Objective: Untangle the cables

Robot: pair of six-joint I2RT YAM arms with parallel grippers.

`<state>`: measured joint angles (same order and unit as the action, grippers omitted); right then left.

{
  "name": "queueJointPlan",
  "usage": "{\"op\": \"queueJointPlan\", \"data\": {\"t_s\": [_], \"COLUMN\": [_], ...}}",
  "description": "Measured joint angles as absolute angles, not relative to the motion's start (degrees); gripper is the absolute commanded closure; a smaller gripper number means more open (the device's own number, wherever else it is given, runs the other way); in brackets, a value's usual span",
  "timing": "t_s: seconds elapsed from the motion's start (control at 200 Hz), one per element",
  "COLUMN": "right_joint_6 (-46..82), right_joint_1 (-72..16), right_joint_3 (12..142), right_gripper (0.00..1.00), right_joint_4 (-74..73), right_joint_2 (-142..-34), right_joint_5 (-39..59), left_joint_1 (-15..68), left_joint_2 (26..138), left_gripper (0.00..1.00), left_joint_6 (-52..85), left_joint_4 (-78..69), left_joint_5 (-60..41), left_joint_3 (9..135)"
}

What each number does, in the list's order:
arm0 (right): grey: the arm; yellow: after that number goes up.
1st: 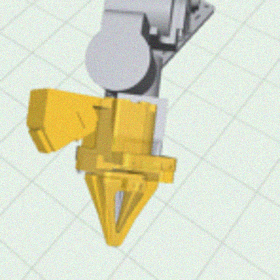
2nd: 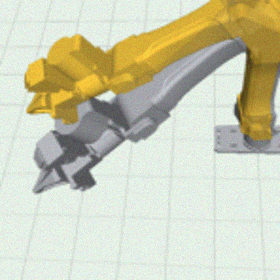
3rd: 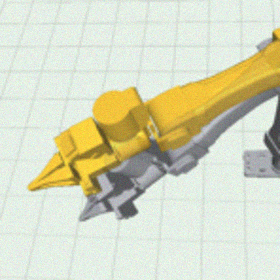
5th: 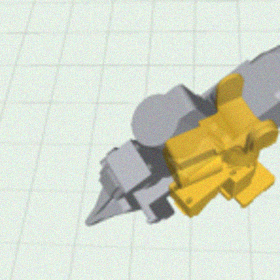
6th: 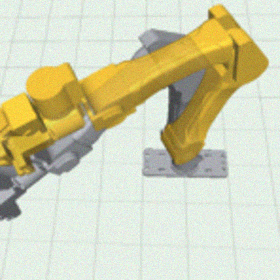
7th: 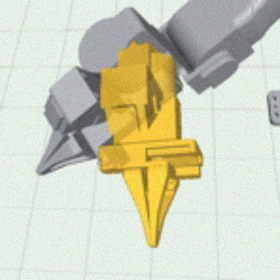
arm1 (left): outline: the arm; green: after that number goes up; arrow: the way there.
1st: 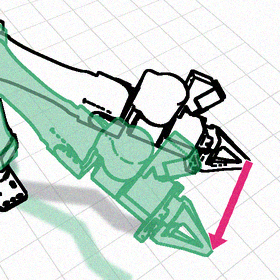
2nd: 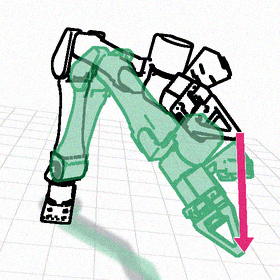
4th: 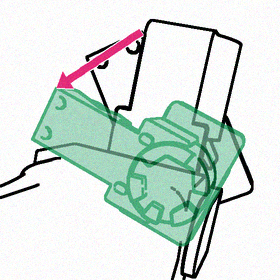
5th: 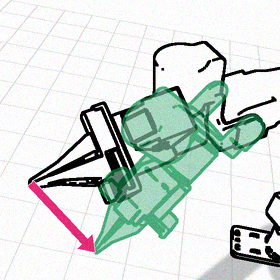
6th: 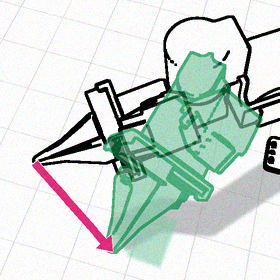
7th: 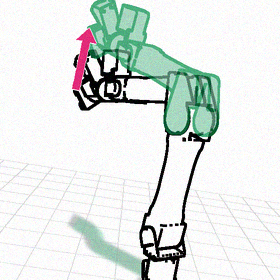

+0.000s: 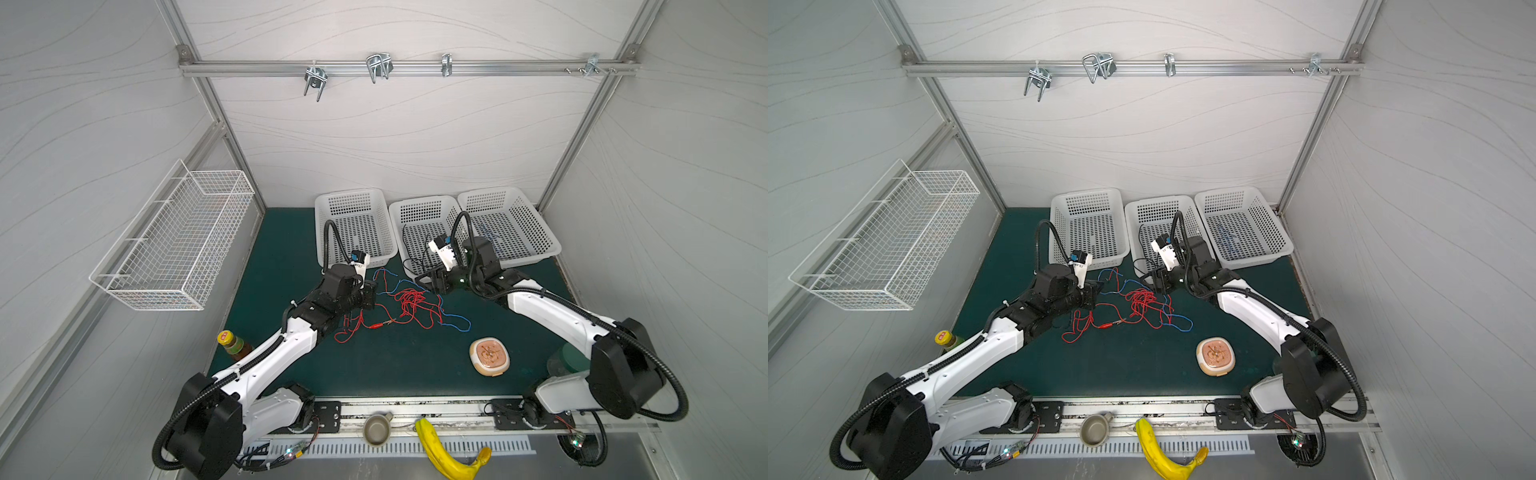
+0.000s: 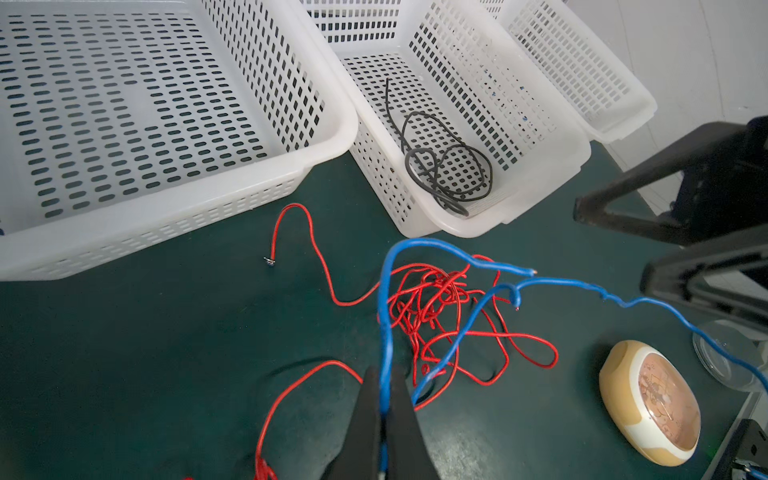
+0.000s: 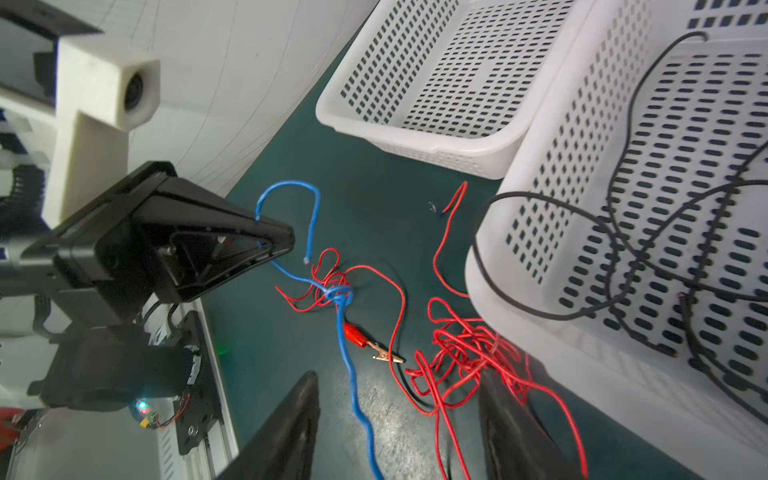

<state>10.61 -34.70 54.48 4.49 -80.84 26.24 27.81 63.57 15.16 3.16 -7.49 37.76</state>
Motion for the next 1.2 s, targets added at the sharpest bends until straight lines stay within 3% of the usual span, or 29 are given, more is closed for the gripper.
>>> {"op": "queueJointPlan", "data": {"t_s": [0.23, 0.295, 0.375, 0.46, 0.655, 0.735, 0.875, 0.981, 1.076, 1.201], "right_joint_6": [11.0, 11.2, 10.9, 11.4, 11.2, 11.2, 11.2, 11.1, 11.1, 11.0], "right_joint_1": [-37.8, -38.4, -39.0, -39.5, -39.7, -39.7, -39.7, -39.7, -39.7, -39.7], "right_joint_3": [53.9, 53.9, 54.0, 54.0, 54.0, 54.0, 54.0, 54.0, 54.0, 54.0], "right_gripper": [0.57, 0.68, 0.91, 1.0, 1.0, 1.0, 1.0, 1.0, 1.0, 1.0], "right_joint_4": [3.4, 3.2, 2.9, 2.6, 1.7, 1.6, 1.5, 1.5, 1.6, 2.0], "right_joint_2": [-83.0, -83.7, -84.6, -85.2, -85.3, -85.3, -85.3, -85.3, -85.3, -85.2], "right_joint_5": [27.1, 27.2, 27.3, 27.2, 26.7, 26.2, 25.0, 23.6, 22.0, 19.2], "left_joint_1": [27.8, 27.8, 27.8, 27.8, 27.8, 27.8, 27.8, 27.8, 27.8, 27.8], "left_joint_2": [63.5, 63.5, 63.3, 63.1, 63.0, 63.0, 63.1, 63.1, 63.1, 63.1], "left_gripper": [1.0, 1.0, 1.0, 1.0, 1.0, 0.91, 0.57, 0.41, 0.35, 0.34], "left_joint_6": [15.2, 15.2, 15.2, 15.2, 15.2, 15.2, 15.3, 15.7, 15.5, 15.5], "left_joint_4": [3.2, 3.2, 3.2, 3.2, 3.6, 3.6, 3.6, 3.4, 3.3, 3.0], "left_joint_5": [-7.1, -6.9, -6.6, -6.3, -5.7, -5.2, -4.8, -4.5, -3.9, -3.4], "left_joint_3": [37.7, 37.7, 37.7, 37.8, 37.7, 37.8, 37.7, 37.7, 37.7, 37.7]}}
